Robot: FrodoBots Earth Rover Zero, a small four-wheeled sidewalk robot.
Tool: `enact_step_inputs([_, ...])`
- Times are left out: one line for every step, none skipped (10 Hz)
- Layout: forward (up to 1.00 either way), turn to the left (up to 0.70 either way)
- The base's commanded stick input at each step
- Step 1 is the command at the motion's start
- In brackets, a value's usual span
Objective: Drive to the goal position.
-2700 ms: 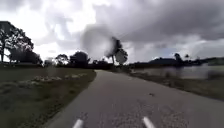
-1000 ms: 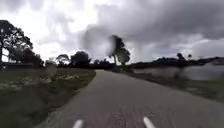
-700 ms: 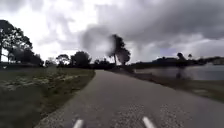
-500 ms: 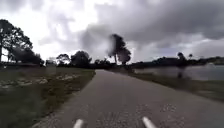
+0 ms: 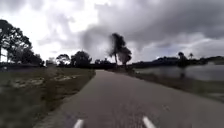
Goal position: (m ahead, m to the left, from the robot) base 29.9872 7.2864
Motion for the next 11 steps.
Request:
enact_step_inputs([0.70, 0.00])
enact_step_inputs([0.70, 0.00])
enact_step_inputs([0.70, 0.00])
enact_step_inputs([0.70, 0.00])
enact_step_inputs([0.70, 0.00])
enact_step_inputs([0.70, 0.00])
enact_step_inputs([0.70, 0.00])
enact_step_inputs([0.70, 0.00])
enact_step_inputs([0.70, 0.00])
enact_step_inputs([0.70, 0.00])
enact_step_inputs([0.70, 0.00])
